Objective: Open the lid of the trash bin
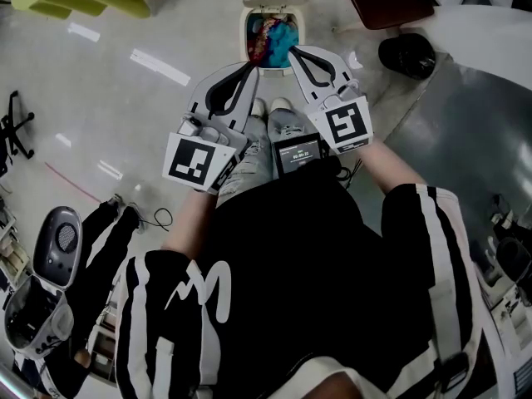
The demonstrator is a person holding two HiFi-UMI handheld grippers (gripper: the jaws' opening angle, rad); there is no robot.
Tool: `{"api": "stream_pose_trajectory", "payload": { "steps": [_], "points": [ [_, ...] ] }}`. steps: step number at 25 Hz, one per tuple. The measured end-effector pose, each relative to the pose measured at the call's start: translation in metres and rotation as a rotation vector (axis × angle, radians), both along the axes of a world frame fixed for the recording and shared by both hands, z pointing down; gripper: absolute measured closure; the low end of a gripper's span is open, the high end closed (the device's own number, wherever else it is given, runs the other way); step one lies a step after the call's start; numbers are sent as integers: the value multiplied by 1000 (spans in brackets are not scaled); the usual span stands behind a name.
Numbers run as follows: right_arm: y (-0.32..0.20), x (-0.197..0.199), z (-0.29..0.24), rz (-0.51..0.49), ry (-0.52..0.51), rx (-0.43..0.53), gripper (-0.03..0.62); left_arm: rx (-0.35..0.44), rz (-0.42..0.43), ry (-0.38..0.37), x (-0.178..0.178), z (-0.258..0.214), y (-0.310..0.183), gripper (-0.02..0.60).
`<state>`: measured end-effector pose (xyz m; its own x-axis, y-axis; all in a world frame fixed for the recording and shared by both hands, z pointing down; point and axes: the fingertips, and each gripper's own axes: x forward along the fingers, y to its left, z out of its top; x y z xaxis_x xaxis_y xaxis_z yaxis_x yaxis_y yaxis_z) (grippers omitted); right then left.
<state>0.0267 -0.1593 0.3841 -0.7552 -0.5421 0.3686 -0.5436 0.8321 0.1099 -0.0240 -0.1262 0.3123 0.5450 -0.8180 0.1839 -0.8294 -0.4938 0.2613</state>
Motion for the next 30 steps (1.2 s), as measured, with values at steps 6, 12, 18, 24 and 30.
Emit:
{"api": "stream_pose_trajectory", "payload": {
  "steps": [6,12,18,24,30],
  "points": [
    [-6,-1,-30,21,-36,25,583,11,5,-22,-8,-13,-4,574],
    [-8,2,-48,45,-56,42,583,30,20,-27,-8,-26,-7,574],
    [-4,2,-71,74,-121,46,583,53,38,-38,-7,-43,-5,574],
    [-3,2,-100,75,-157,75,583,69,40,-53,-8,-51,-6,574],
    [3,6,-121,89,-188,90,583,98,40,-59,-9,-65,-5,574]
  ]
}}
